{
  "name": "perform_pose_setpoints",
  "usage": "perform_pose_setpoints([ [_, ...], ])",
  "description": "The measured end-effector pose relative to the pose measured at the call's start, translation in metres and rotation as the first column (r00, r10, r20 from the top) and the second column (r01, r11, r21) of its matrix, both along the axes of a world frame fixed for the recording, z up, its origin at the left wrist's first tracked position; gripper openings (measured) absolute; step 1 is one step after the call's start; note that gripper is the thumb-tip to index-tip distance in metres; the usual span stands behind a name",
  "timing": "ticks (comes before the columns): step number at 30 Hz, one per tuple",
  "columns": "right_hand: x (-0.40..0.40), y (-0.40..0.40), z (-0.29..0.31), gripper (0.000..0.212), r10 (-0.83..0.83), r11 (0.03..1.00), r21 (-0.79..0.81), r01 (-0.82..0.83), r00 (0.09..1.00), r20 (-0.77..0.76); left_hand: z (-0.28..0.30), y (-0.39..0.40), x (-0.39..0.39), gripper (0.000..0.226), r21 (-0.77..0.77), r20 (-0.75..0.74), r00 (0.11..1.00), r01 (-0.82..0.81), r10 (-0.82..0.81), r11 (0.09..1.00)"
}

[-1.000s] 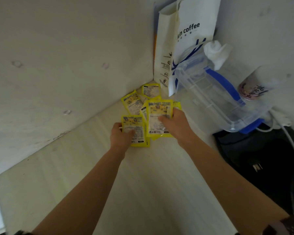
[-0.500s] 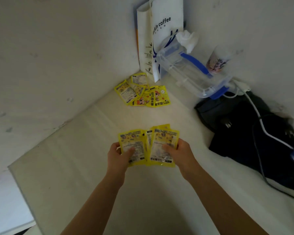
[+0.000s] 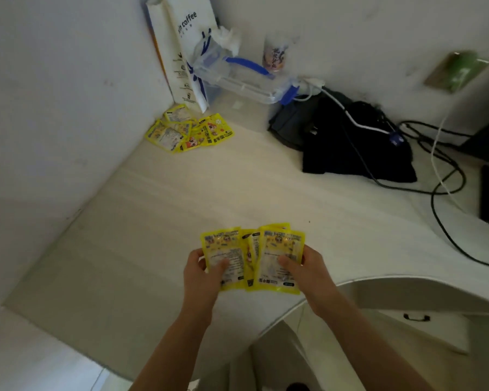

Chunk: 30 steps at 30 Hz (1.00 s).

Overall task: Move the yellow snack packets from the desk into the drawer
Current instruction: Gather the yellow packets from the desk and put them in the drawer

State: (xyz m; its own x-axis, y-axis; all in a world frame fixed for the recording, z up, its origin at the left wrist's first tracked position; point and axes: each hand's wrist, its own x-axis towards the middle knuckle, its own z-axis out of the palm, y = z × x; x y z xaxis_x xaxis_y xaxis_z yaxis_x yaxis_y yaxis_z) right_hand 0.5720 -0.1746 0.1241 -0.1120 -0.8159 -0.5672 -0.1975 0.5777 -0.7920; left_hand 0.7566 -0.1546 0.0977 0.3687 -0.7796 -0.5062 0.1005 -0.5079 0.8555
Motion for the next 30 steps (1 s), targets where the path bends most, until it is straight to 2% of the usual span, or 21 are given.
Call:
perform_pose_setpoints([
  [7,-0.027,0.074,0.008,0.017,-0.232,0.972,0.006,0.233,0.971,-0.062,0.014,0.031,-0.032,0.024,-0.018,0.04,0.973,0.226,-0.226,0.974],
  [13,-0.06,0.134,0.016,0.016,-0.397,0.918,-0.042,0.395,0.915,-0.075,0.017,0.062,-0.081,0.026,-0.031,0.168,0.894,0.426,-0.415,0.904],
  [18,-0.098,0.194,0.016,0.028,-0.552,0.832,-0.119,0.542,0.83,-0.081,0.017,0.102,-0.133,0.027,-0.056,0.206,0.818,0.558,-0.537,0.828],
  [23,-0.142,0.272,0.008,0.018,-0.699,0.715,-0.089,0.694,0.713,-0.057,0.022,0.159,-0.191,0.026,-0.066,0.238,0.705,0.698,-0.668,0.713],
  [30,-0.207,0.397,-0.01,0.017,-0.803,0.596,-0.048,0.802,0.595,-0.033,0.014,0.267,-0.266,0.026,0.005,0.227,0.6,0.787,-0.767,0.617],
])
